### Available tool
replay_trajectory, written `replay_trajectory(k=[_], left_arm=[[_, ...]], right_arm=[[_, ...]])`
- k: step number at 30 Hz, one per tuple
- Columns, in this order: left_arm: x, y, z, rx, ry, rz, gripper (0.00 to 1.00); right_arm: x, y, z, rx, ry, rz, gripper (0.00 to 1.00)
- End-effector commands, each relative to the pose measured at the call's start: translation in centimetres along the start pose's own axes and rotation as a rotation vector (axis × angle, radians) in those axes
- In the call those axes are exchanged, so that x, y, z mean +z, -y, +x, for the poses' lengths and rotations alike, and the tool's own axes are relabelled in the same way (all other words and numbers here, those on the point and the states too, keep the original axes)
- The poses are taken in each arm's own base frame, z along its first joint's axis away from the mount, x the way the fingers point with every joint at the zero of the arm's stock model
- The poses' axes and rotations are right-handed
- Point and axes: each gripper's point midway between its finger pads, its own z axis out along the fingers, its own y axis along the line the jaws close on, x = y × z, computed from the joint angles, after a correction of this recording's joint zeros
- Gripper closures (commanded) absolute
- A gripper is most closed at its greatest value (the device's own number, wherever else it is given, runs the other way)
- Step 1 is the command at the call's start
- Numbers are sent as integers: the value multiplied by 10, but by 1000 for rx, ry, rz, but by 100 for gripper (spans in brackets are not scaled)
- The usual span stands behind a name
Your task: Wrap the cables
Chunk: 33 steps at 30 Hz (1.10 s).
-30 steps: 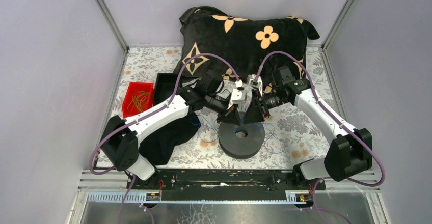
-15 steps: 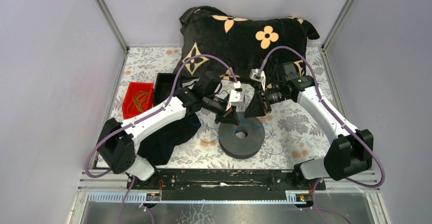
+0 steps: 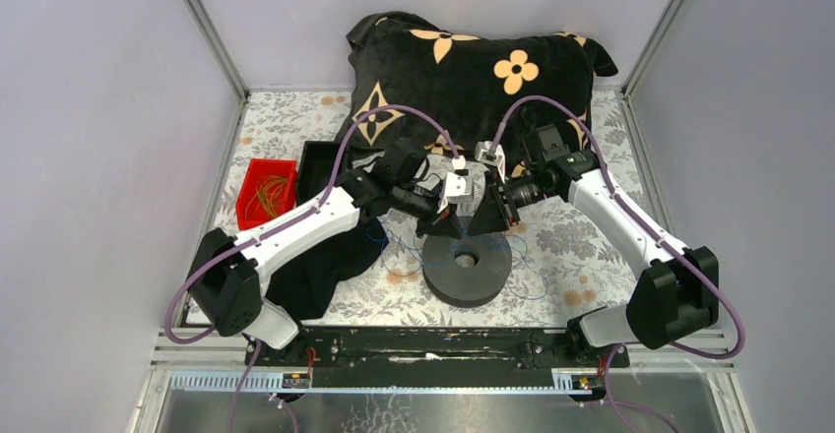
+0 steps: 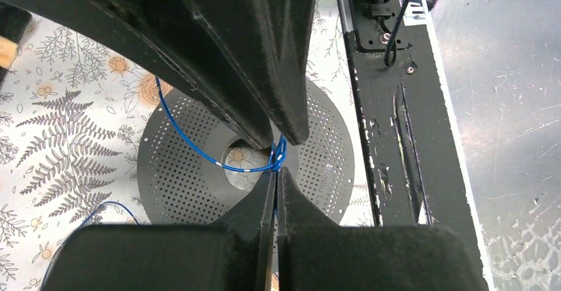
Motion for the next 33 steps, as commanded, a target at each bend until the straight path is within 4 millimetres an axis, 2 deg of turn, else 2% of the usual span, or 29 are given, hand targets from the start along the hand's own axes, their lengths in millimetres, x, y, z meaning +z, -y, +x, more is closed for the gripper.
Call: replay_trajectory(k=[1,20,26,33], left_arm=[[0,-8,-13,51,27,-33,100],[2,-10,-9,40,18,-35,100],[3,-8,-6,37,15,-29,100],[1,-9,-2,34,4,-47,100]], right_arm=[[5,-4,3,-2,-6,-27,73],[10,3,3,16,-12,-24,80],[8,12,-3,14,-16,38,73],[-1,16,-11,-2,-34,104,70]])
